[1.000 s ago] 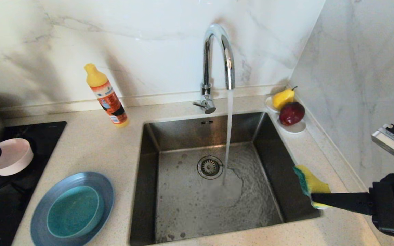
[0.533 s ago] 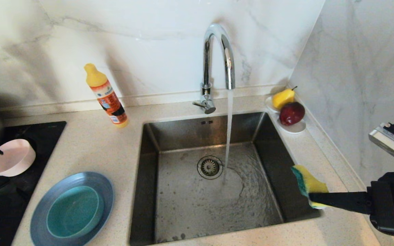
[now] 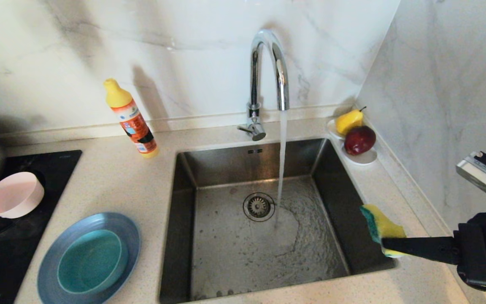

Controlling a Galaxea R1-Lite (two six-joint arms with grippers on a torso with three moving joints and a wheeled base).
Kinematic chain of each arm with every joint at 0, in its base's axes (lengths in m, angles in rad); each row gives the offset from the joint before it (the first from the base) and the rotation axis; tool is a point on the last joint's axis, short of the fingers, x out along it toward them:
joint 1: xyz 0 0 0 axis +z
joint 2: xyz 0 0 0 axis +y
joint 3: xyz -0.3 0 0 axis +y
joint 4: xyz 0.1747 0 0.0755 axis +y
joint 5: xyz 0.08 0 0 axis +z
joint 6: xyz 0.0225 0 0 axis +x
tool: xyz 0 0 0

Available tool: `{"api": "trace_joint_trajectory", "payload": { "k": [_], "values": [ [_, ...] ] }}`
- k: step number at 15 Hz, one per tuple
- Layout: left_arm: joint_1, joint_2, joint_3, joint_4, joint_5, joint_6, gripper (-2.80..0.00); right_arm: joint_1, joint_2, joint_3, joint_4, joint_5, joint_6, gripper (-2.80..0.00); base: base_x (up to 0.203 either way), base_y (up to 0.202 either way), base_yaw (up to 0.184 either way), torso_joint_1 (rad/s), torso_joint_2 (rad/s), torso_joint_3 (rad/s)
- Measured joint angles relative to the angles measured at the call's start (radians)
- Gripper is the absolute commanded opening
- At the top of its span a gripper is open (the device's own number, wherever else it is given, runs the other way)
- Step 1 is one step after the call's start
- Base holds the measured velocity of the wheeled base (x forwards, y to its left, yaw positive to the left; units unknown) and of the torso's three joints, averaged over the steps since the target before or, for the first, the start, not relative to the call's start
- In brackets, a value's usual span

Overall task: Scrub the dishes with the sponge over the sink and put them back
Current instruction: Place the bowl on the table, then wash the bowl

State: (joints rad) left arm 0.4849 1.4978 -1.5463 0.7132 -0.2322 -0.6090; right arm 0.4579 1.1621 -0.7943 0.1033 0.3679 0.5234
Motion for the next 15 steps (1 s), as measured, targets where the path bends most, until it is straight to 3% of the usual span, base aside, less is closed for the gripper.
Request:
{"api": "trace_joint_trajectory", "payload": {
  "k": [3, 7, 8, 12, 15],
  "values": [
    [-0.086, -0.081, 0.128, 0.098, 0.037, 0.098, -2.8, -0.004, -0.001, 0.0, 0.003, -0.002, 0.0, -2.8, 0.0, 0.0, 0.0, 0.0, 0.0, 0.0],
    [-0.167, -0.138, 0.451, 0.005, 0.124, 0.2, -2.8, -0.007, -0.001, -0.002, 0.003, -0.001, 0.0, -2.8, 0.0, 0.0, 0.0, 0.0, 0.0, 0.0],
    [-0.181, -0.151, 0.525, -0.038, 0.129, 0.229, 0.0, -0.008, -0.001, -0.003, 0.003, -0.001, 0.001, -2.8, 0.0, 0.0, 0.0, 0.0, 0.0, 0.0],
    [-0.212, -0.181, 0.697, -0.137, 0.133, 0.313, 0.0, -0.007, 0.001, -0.007, 0.005, 0.0, 0.001, -2.8, 0.0, 0.0, 0.0, 0.0, 0.0, 0.0],
    [-0.215, -0.177, 0.747, -0.161, 0.134, 0.316, 0.0, -0.008, 0.0, 0.001, 0.005, -0.002, 0.001, -2.8, 0.0, 0.0, 0.0, 0.0, 0.0, 0.0]
  ]
}}
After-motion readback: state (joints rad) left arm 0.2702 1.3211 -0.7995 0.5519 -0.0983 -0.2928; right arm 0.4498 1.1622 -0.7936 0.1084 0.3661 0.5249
